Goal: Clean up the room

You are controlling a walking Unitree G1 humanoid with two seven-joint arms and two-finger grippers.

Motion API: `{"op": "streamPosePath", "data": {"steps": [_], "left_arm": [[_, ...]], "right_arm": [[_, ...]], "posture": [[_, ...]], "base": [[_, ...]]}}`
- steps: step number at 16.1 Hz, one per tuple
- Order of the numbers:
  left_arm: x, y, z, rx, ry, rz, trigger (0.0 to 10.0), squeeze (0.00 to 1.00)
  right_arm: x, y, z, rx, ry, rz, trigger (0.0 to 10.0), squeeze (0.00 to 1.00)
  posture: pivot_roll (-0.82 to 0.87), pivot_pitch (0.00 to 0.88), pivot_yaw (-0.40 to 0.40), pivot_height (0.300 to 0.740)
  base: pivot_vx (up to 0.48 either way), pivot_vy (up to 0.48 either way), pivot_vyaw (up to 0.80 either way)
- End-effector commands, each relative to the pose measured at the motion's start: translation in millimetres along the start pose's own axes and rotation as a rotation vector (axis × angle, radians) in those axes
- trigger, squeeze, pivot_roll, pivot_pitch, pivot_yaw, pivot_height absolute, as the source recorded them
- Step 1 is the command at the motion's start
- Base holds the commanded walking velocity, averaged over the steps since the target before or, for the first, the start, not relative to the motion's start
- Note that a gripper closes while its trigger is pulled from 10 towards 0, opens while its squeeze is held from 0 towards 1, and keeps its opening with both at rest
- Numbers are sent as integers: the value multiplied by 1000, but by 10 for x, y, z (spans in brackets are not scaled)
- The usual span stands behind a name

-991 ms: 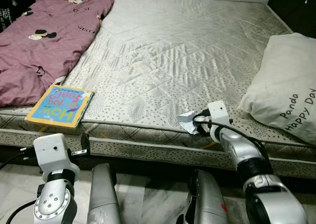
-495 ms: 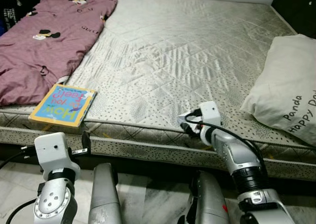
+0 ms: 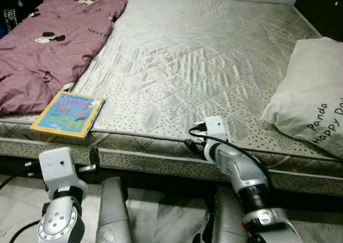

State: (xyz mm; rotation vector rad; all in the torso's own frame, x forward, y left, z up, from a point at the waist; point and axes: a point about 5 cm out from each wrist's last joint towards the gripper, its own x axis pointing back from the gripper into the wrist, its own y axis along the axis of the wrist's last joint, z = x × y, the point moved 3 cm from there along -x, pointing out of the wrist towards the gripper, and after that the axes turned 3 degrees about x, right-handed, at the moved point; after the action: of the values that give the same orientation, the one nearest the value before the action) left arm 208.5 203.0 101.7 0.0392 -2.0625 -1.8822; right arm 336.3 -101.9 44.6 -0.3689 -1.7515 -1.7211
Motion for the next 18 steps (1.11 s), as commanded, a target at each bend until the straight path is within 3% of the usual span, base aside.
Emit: {"op": "streamPosePath", "data": {"steps": [1, 10, 18], "left_arm": [[22, 48, -19, 7, -8, -12, 10000, 0], [31, 39, -9, 5, 1, -3, 10000, 0], [106, 27, 0, 0, -1, 12, 10000, 0]], "right_arm": [[-10, 75, -32, -5, -21, -23, 10000, 0], [-124, 260, -212, -8, -178, -76, 10000, 0], [-281, 162, 35, -14, -215, -61, 10000, 0]], "posture": [[168, 40, -60, 517], [173, 44, -63, 517], [201, 64, -53, 517]], "base": [[0, 0, 0], [0, 0, 0], [0, 0, 0]]}}
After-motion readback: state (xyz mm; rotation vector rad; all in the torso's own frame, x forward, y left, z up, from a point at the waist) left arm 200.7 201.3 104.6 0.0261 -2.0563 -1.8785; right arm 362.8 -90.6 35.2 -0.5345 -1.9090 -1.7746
